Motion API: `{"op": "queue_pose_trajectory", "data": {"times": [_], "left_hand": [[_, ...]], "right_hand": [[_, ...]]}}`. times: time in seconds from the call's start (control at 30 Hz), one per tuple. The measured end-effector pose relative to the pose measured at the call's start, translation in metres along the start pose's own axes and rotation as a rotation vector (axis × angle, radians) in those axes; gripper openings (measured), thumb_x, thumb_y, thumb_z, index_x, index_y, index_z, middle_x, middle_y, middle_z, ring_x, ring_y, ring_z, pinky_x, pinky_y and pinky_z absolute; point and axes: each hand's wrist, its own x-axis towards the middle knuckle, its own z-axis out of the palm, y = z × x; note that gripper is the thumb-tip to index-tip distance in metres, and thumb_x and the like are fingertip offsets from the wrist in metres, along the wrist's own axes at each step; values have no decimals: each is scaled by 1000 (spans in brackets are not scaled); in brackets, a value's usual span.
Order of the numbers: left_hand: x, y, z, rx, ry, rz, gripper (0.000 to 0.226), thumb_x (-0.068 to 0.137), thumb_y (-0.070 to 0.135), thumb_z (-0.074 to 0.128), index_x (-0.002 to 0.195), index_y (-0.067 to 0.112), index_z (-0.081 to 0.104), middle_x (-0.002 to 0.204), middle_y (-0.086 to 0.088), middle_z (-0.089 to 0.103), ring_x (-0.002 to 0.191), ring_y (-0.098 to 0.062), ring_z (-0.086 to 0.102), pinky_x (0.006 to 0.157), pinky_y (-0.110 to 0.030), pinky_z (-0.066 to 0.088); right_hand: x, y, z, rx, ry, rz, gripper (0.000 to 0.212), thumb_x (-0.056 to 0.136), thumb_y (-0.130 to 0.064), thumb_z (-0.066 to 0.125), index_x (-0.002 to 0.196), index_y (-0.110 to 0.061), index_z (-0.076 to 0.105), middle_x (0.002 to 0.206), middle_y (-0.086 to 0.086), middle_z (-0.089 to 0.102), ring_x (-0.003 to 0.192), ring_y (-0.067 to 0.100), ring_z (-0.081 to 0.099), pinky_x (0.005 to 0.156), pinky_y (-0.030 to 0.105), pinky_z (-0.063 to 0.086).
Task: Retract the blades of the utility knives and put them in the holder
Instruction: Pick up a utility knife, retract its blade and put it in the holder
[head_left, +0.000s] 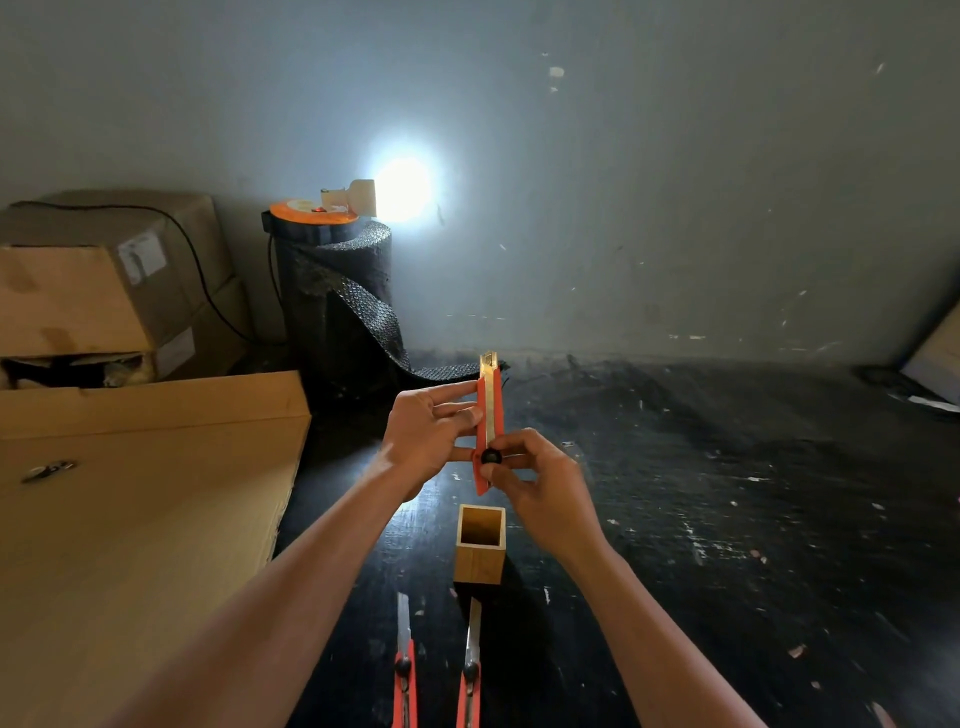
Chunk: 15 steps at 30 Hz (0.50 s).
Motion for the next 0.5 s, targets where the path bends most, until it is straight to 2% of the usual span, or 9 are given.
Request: {"op": "queue_pose_trajectory", "data": {"times": [0.13, 0.23, 0.3, 0.4, 0.5], "left_hand": [[3, -9, 0, 25, 5, 10, 38, 95, -6, 65, 129, 8, 69, 95, -1, 79, 74, -12, 80, 56, -25, 61], [5, -18, -1, 0, -8, -5, 38, 95, -9, 63, 128, 8, 69, 94, -3, 80, 75, -16, 81, 57, -26, 62], [7, -24, -2, -40, -27, -27, 38, 95, -10, 62, 128, 8, 68, 93, -7, 81, 78, -22, 81, 58, -30, 63], [9, -37, -2, -98, -71, -60, 38, 94, -9, 63, 128, 8, 67, 98, -15, 81, 84, -29, 80, 62, -35, 64], [11, -52, 2, -136, -107, -108, 36, 94, -5, 65, 125, 12, 69, 101, -17, 80, 87, -33, 80, 65, -38, 65]], "right_hand": [[5, 10, 7, -6, -5, 2, 20, 89, -20, 74, 96, -32, 60, 92, -30, 61, 89, -8, 60, 82, 15, 45], [11, 17, 11, 26, -17, 20, 21, 88, -24, 76, 95, -34, 59, 95, -27, 64, 90, -5, 64, 78, 13, 49], [18, 21, 10, 126, 13, 59, 22, 87, -32, 76, 102, -32, 59, 100, -19, 69, 93, 1, 68, 74, 16, 55], [34, 30, 8, 195, 59, 100, 39, 89, -42, 73, 121, -28, 57, 112, -7, 72, 99, 10, 71, 81, 27, 61], [48, 40, 8, 208, 38, 89, 41, 92, -36, 71, 129, -23, 59, 109, -2, 74, 97, 13, 73, 79, 28, 62]]}}
